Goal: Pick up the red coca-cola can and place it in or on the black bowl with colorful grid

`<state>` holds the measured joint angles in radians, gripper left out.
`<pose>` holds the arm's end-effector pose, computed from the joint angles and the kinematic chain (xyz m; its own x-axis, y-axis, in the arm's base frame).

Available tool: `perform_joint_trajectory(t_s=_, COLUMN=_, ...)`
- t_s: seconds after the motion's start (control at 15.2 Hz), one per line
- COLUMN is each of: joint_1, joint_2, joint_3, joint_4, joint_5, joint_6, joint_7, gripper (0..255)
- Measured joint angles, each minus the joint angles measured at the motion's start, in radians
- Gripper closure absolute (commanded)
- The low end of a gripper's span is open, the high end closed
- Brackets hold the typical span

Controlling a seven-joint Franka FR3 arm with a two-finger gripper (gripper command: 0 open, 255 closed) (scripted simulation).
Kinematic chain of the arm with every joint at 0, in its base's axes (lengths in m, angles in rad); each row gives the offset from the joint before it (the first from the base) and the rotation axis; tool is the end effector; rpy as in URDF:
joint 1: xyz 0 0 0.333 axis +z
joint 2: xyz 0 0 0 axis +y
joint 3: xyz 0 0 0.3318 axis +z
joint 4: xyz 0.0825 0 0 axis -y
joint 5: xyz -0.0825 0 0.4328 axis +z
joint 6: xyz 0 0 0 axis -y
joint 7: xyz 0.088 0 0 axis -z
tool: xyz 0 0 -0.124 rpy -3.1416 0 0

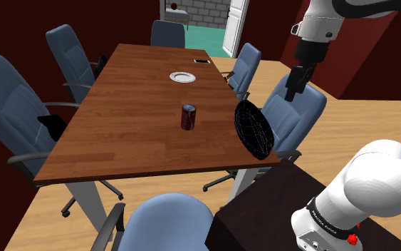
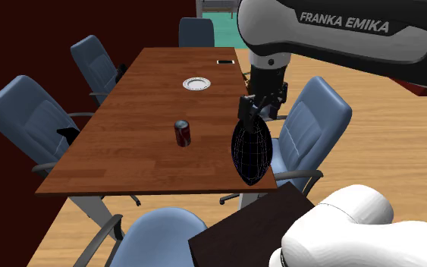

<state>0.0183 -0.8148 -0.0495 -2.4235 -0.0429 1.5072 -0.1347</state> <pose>0.3257 -0.0186 0.5540 0.9876 0.1198 -0.1019 0.1197 -0.9928 -0.0069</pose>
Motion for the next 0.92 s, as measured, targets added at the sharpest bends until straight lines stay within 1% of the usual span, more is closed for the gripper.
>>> perform_joint_trajectory(t_s=0.07, joint_1=0.0, joint_2=0.0, joint_3=0.0, joint_4=0.0, joint_5=0.0, joint_6=0.0, joint_7=0.0, gripper=0)
perform_joint_trajectory(t_s=0.2, joint_1=0.004, joint_2=0.031, joint_3=0.003, joint_4=-0.005, joint_5=0.003, joint_6=0.039, joint_7=0.002, gripper=0)
perform_joint_trajectory(t_s=0.59, joint_1=0.026, joint_2=0.212, joint_3=0.017, joint_4=0.008, joint_5=0.021, joint_6=0.222, joint_7=0.011, gripper=0)
perform_joint_trajectory(t_s=0.66, joint_1=0.024, joint_2=0.252, joint_3=0.008, joint_4=0.016, joint_5=0.016, joint_6=0.256, joint_7=-0.001, gripper=0)
perform_joint_trajectory(t_s=0.92, joint_1=0.039, joint_2=0.401, joint_3=0.018, joint_4=0.066, joint_5=0.027, joint_6=0.367, joint_7=0.004, gripper=0)
